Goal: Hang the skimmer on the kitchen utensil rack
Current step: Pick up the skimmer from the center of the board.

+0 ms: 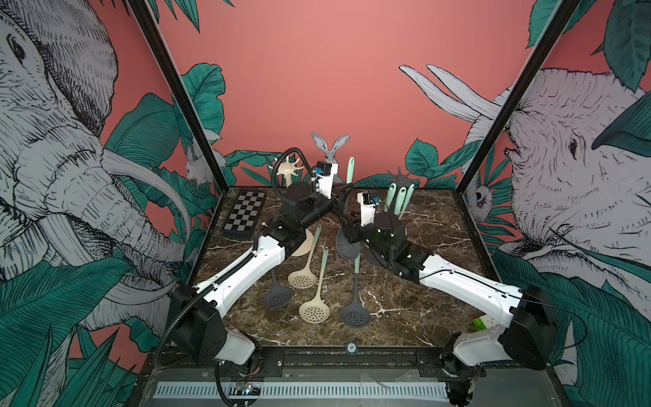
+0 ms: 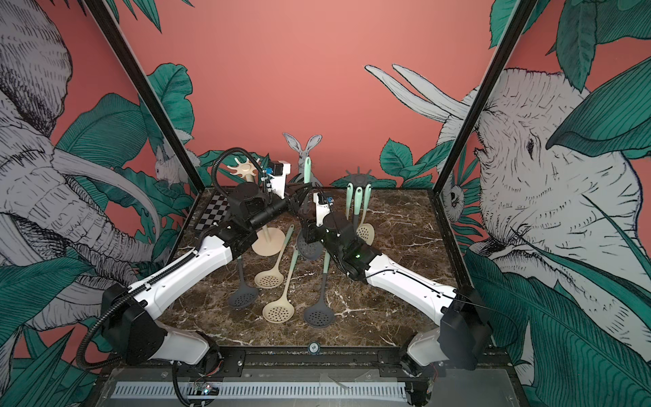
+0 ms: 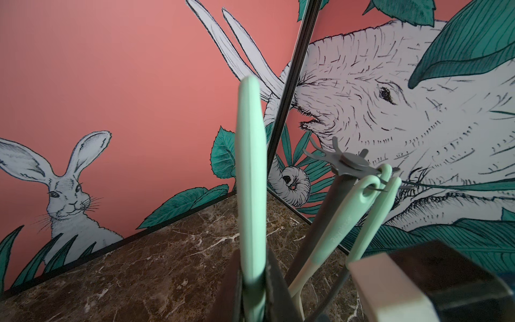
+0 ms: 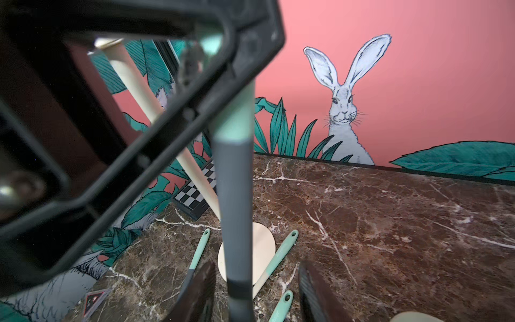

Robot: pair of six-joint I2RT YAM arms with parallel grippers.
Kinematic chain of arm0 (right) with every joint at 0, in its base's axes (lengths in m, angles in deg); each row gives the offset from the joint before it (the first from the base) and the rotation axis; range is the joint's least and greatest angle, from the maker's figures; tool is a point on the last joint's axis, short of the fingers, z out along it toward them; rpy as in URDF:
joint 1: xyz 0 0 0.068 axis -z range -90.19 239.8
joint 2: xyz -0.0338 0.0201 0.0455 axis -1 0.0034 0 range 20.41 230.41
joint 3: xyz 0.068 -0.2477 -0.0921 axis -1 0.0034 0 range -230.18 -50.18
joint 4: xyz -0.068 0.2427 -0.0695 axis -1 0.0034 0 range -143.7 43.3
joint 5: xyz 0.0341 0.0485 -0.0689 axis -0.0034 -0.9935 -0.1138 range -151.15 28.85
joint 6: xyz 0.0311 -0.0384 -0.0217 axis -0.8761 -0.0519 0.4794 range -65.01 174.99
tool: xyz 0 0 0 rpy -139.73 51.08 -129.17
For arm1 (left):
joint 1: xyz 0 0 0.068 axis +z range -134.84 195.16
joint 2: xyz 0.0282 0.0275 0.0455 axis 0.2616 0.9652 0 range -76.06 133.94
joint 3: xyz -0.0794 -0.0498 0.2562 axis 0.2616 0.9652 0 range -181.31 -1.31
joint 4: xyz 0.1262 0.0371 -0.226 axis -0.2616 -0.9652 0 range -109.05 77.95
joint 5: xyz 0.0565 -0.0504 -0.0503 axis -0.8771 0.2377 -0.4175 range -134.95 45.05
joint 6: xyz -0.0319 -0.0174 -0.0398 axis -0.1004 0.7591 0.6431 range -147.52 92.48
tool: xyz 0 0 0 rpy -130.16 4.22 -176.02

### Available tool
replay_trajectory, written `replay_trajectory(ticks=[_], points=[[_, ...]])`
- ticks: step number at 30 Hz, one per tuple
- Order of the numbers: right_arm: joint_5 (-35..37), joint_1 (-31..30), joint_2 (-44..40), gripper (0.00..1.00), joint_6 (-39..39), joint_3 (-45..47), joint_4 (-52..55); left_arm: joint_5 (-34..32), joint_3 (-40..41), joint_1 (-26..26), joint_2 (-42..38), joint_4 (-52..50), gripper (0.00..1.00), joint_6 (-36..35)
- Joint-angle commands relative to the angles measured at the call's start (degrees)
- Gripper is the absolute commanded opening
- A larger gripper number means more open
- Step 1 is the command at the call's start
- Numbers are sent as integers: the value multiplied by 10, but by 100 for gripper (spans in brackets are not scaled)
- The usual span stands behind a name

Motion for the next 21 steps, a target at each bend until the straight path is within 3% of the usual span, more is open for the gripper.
replay_trajectory(ticks=[1,8,10,12,17,21], points=[[-28,5,3,45,-7,-21,-38,12,6,-2,-29,35,0,17],[-35,11,-9,7,12,-20,-30,10,9,-2,-32,37,0,14],[-46,12,-20,0,34,-19,-24,8,8,-2,-34,32,0,5],[-59,12,-31,0,58,-23,-10,6,13,-2,-40,32,0,-7],[-103,19,-78,0,131,-28,45,-9,29,-2,-73,33,34,-47],[-119,23,-135,0,194,-30,115,-34,30,-1,-92,6,44,-83]])
